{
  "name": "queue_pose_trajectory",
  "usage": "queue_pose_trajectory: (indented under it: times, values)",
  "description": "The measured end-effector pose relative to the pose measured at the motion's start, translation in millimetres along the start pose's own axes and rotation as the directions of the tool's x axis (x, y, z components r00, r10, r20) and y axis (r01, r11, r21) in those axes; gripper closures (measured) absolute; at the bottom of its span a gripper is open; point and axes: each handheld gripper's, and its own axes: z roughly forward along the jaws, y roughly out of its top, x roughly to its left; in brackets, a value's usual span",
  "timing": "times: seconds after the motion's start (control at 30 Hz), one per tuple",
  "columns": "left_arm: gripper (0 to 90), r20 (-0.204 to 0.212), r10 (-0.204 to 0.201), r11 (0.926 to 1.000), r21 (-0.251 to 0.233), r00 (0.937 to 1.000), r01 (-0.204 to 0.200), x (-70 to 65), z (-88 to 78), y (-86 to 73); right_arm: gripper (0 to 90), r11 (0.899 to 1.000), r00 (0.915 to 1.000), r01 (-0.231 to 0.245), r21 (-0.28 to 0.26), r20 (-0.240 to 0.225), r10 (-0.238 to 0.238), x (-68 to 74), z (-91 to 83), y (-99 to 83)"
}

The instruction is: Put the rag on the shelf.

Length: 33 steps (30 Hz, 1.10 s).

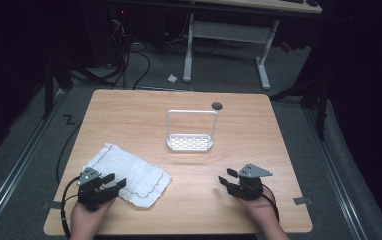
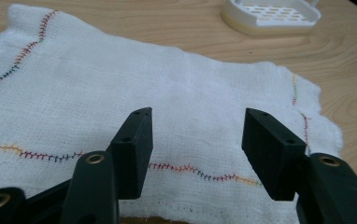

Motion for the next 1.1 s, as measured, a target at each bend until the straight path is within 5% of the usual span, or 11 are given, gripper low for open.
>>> queue_pose_trajectory:
  times: [0.4,0.6,0.8,0.9,0.93,1.1]
  values:
    - [42.3,0.005,0.003,0.9999,-0.016,1.0,-0.003,2.3,-4.0,-2.7,52.4,1.0,0.9985,0.029,0.01,-0.047,-0.029,18.4,11.3,2.9]
    - [42.5,0.004,-0.014,0.9997,-0.017,0.9999,0.014,5.8,-5.6,-3.7,55.2,0.992,0.9879,0.118,0.044,-0.106,-0.113,61.3,46.9,24.1]
    - [44.6,0.042,-0.001,1.0,0.005,0.9991,0.001,6.0,-2.3,-4.0,60.9,0.991,0.9737,0.133,0.033,-0.191,-0.124,87.7,77.3,53.7]
    - [44.9,0.047,-0.001,1.0,0.004,0.9989,0.001,5.5,-2.9,-4.1,72.3,0.989,0.9675,0.146,0.024,-0.212,-0.138,103.4,95.7,71.8]
    - [45.3,0.047,0.0,1.0,0.003,0.9989,0.0,5.4,-3.5,-3.9,86.2,0.985,0.96,0.17,0.019,-0.229,-0.162,112.1,107.1,82.1]
    - [45.6,0.057,0.002,1.0,0.001,0.9984,-0.002,6.8,-5.7,-4.4,88.4,0.982,0.9608,0.179,0.058,-0.225,-0.162,121.6,132.1,97.0]
